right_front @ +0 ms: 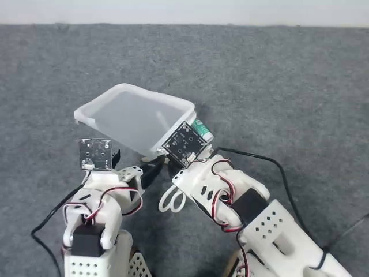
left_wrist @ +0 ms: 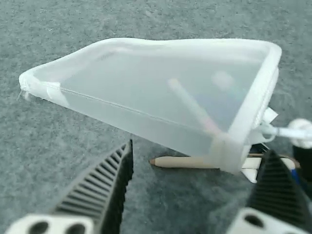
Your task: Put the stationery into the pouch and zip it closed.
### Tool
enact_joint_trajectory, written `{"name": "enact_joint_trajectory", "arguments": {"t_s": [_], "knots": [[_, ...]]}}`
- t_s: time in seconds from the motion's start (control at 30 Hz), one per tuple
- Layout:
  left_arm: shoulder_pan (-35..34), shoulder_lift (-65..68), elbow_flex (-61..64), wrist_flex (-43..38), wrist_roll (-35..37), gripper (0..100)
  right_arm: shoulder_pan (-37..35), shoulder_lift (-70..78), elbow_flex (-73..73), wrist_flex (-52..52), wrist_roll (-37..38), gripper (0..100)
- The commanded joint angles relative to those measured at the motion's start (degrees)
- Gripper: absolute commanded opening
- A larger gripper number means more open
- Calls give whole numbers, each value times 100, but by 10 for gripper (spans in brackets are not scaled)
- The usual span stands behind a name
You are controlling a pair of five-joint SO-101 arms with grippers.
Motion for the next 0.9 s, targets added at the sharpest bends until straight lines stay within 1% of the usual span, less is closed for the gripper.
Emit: {"name": "enact_joint_trajectory", "arguments": {"t_s": [0.0,0.1,0.2,0.33,0.43,0.63,0.87], "knots": [[-26,-123,-145,-176,-44,378,40,-295,-97,-163,18,6],[-290,-123,84,-510,-53,378,40,-295,-97,-163,18,6],[-484,-123,136,-607,-53,378,40,-295,-97,-136,18,6],[-440,-123,154,-598,-114,369,40,-295,-97,-136,18,6],[-440,-123,154,-598,-334,327,40,-295,-97,-136,18,6],[-440,-123,154,-598,-492,269,66,-295,-97,-154,26,6],[-440,-123,127,-633,-492,169,75,-242,-88,-154,70,6]]}}
